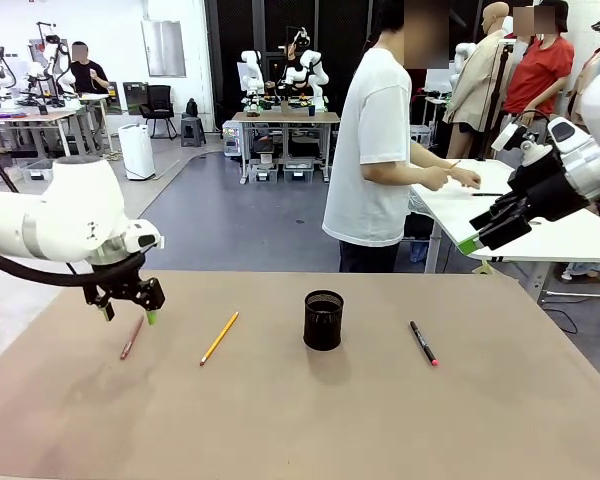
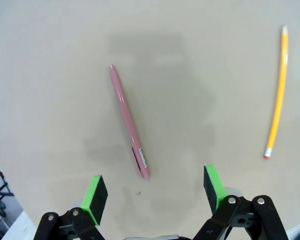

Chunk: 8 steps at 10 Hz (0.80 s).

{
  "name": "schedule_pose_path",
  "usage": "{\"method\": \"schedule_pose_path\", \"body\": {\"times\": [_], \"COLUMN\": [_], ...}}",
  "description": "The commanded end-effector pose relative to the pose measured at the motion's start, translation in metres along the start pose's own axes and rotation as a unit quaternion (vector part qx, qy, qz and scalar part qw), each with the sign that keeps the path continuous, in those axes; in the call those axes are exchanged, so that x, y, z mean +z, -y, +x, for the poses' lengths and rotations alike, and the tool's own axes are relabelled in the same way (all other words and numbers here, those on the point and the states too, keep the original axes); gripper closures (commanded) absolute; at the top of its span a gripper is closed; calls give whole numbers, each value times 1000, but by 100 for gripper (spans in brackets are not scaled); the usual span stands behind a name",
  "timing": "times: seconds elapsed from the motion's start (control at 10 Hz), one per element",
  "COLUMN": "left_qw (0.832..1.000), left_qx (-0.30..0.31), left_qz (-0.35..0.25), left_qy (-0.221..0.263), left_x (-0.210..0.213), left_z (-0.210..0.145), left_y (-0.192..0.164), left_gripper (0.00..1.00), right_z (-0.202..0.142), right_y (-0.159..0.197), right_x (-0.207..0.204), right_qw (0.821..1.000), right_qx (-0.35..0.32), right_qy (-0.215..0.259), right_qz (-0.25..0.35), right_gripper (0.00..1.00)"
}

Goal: Place the pens into the pen holder.
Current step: Pick up a writing instrument from the table and place it into the Pen holder.

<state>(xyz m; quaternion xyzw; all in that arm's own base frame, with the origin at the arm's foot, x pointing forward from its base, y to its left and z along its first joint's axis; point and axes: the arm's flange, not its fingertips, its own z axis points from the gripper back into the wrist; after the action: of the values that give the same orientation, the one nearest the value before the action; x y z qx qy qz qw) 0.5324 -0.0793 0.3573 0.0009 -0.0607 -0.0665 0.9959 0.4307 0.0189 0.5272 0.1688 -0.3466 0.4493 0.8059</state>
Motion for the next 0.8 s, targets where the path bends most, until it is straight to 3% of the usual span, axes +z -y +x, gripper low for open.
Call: {"method": "schedule_pose_path", "body": {"times": [0.0, 0.7], "left_qw": [1000, 999], "left_qx": [5, 29], "left_qz": [19, 26], "left_qy": [-23, 4], "left_x": [-22, -47], "left_z": [2, 38], "left_y": [-2, -26], "left_gripper": [0, 0], "right_z": [1, 1], "right_y": [1, 1], "right_x": [0, 0], "right_qw": [1000, 1000], "right_qx": [0, 0], "right_qy": [14, 14], "right_qz": [4, 4], "right_gripper": [0, 0]}}
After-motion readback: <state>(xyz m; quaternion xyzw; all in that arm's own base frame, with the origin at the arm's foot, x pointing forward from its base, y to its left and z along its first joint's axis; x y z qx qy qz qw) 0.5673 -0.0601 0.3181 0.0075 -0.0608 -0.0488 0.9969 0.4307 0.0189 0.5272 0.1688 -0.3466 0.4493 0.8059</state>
